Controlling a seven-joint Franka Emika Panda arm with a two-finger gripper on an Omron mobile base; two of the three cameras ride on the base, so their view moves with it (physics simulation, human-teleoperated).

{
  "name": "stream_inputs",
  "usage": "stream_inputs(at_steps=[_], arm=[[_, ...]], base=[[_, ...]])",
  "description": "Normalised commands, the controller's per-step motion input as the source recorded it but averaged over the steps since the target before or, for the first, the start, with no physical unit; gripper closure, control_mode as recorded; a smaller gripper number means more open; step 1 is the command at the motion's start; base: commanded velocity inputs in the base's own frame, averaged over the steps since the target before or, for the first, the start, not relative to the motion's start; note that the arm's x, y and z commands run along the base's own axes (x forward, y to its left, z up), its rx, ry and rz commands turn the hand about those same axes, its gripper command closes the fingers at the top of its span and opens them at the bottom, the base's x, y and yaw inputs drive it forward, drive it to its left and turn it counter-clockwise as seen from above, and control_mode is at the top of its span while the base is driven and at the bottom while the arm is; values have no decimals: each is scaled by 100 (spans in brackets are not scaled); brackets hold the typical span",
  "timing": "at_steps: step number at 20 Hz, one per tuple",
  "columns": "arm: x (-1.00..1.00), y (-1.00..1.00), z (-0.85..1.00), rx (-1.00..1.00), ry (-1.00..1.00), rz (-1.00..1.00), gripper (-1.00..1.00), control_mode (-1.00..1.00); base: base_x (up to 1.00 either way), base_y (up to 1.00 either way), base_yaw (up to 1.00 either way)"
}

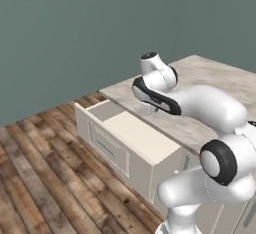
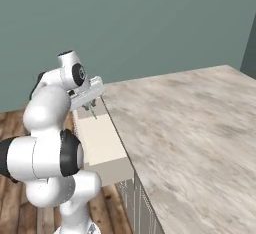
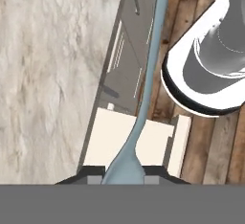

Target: Organize the utensils by type. Pick up the wooden spoons from the counter and place them in the open cabinet. Then pick up the metallic utensils from the counter and place them in the open drawer.

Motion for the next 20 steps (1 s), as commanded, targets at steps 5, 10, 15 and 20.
stream_inputs(at_steps=[5,10,15,20], arm=[[37,5,-67,20,0,0,100,-100],[10,20,-53,11,0,0,100,-100],[0,27,-44,1,0,0,100,-100],[4,21,-36,0,0,0,100,-100]], base=[[0,0,0],[0,0,0],[0,0,0],[0,0,0]])
